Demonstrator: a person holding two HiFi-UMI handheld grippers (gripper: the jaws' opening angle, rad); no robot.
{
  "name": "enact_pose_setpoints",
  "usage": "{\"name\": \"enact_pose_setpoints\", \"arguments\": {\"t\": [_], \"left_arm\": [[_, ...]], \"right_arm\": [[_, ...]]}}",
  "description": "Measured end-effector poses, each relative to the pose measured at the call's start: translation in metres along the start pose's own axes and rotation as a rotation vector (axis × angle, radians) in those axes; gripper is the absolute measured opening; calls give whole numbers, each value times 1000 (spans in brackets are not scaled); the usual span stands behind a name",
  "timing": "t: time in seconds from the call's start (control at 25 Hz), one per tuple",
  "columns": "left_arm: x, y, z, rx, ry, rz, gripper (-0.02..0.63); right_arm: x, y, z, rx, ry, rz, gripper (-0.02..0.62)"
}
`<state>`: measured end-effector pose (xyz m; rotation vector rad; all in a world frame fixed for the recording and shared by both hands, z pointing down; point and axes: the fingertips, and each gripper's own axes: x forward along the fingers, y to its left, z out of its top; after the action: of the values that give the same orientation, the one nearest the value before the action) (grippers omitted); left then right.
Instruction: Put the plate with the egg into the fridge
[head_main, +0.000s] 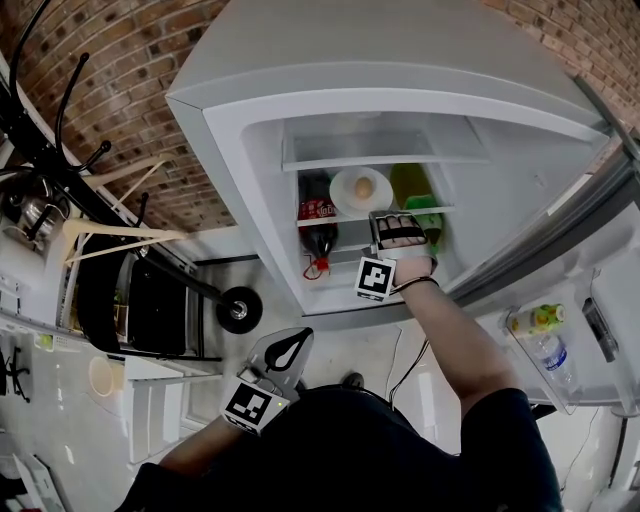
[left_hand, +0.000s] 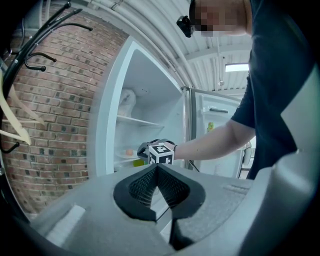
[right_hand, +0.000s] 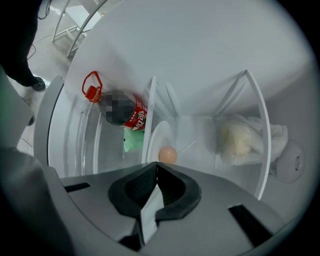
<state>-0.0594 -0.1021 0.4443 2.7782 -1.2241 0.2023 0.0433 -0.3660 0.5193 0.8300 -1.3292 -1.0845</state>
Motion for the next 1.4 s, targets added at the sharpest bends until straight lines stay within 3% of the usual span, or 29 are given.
{"name": "enact_pose_setpoints", "arguments": {"t": [0.72,1.12,1.4], "left_arm": [[4,-14,13,-14,-53,-105,-8],[4,-24,19,-7,-66,-168,-8],[1,-28,17,2,-63,-189,-8]], "right_arm": [[-126,-24,17,269,-99,-69,10],[-198,-19,41,695,-236,40,11],[-235,-12,61,1082,-380,163,11]]}}
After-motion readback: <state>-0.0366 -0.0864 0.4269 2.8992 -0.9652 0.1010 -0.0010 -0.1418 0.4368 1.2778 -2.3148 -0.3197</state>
